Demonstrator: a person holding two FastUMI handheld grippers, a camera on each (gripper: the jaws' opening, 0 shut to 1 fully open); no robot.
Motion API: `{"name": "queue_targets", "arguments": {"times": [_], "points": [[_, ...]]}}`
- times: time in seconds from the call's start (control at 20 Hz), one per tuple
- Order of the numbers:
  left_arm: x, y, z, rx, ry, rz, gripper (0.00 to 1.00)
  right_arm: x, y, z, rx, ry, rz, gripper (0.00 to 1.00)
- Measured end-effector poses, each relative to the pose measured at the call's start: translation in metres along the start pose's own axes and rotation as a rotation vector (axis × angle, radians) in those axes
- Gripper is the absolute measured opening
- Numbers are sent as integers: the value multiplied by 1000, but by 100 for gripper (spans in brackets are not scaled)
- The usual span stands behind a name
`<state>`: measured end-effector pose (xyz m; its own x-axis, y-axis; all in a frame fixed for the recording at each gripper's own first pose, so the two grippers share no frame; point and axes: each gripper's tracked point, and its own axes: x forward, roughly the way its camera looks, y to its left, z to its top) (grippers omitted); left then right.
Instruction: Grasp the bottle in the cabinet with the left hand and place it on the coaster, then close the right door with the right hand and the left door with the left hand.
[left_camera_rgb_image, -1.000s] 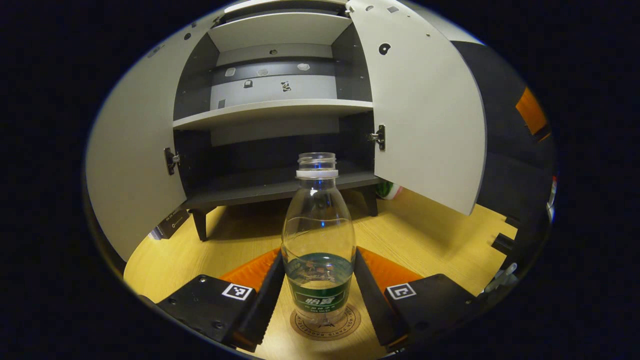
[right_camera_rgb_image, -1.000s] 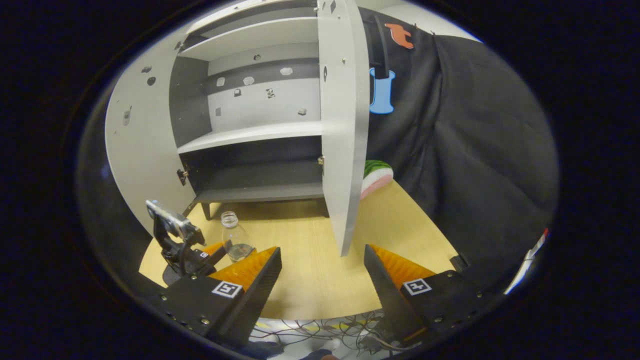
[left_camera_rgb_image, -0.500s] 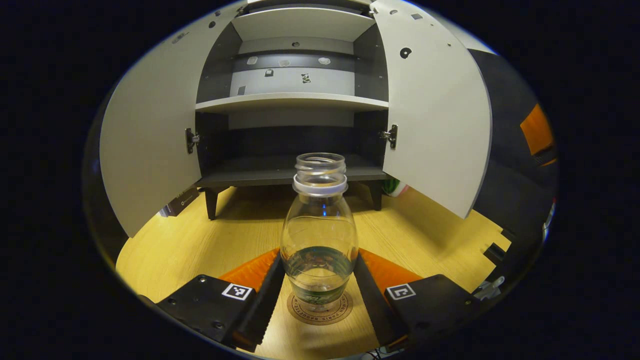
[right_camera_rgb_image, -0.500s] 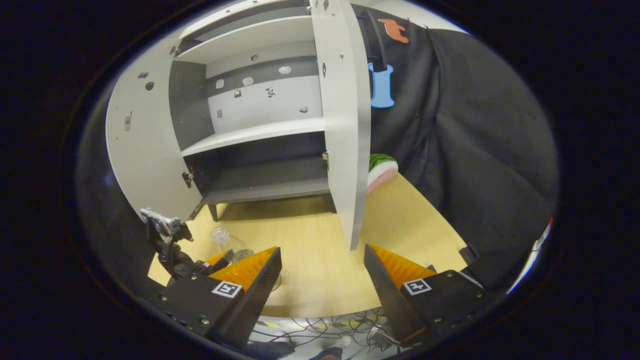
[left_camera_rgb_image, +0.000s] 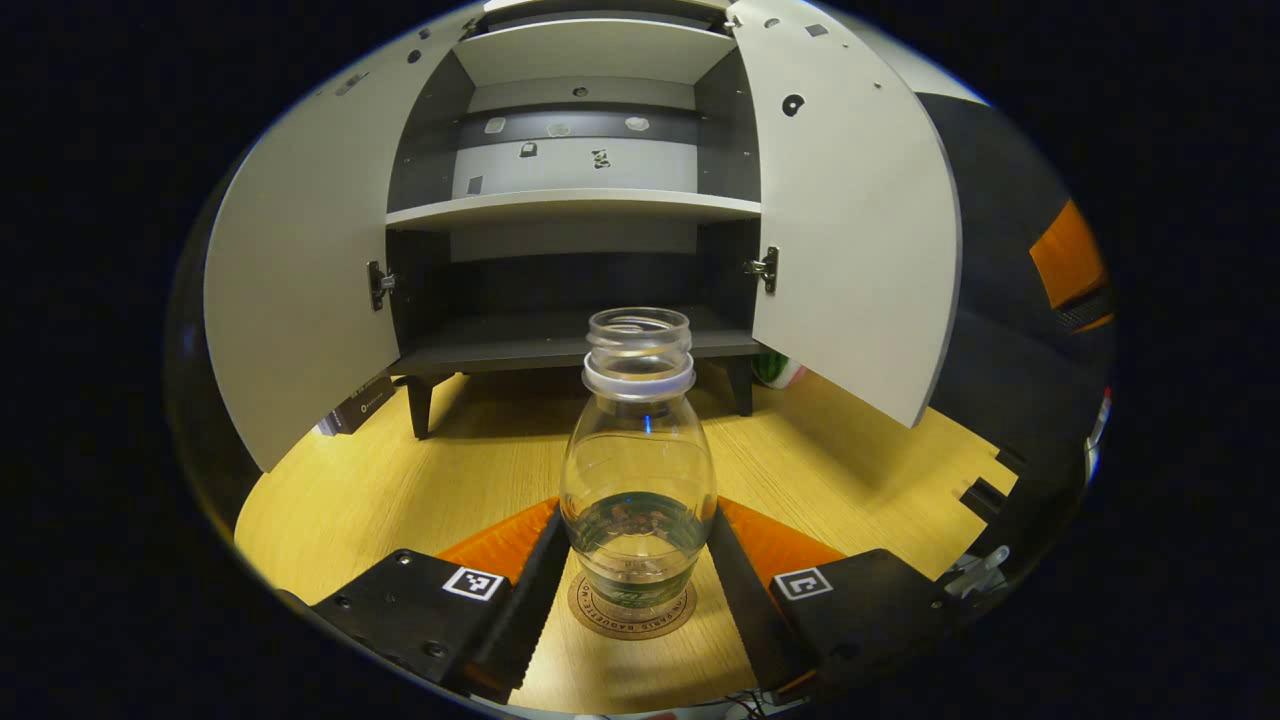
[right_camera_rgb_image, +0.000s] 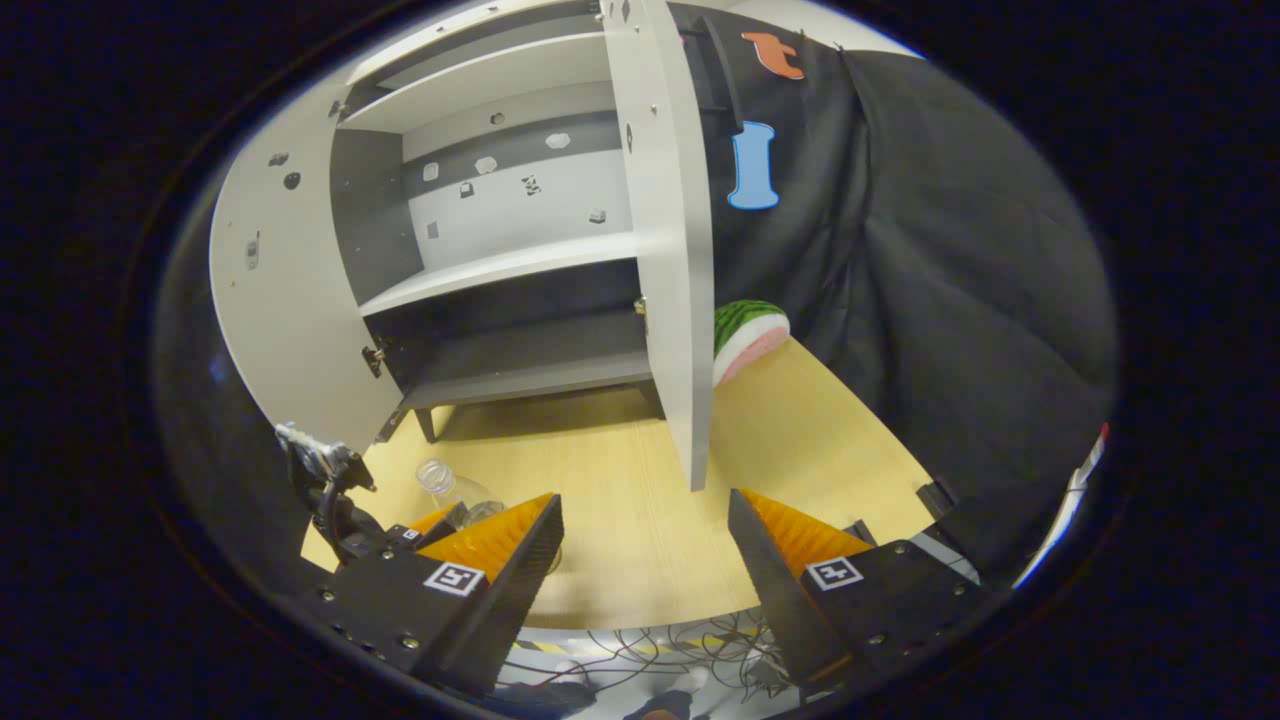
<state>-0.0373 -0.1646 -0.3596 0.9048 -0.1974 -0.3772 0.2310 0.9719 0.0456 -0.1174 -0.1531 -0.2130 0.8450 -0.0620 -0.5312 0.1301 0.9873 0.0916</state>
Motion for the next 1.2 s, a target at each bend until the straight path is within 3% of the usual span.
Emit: {"name": "queue_targets", "arguments": {"times": [0.15,0.55,0.95,1.2], "points": [[-2,7,5,10,-16,28,85,-4,-5,0,3,-4,-3,100],[-12,1,52,41,-90,11,87,-14,-10,29,18,-64,15,100],[-58,5,175,-8,-261,0,87,-38,-58,159,21,-312,-4,100],[-88,28,223,-5,-300,61,87,-38,-84,231,21,-428,0,100]]}}
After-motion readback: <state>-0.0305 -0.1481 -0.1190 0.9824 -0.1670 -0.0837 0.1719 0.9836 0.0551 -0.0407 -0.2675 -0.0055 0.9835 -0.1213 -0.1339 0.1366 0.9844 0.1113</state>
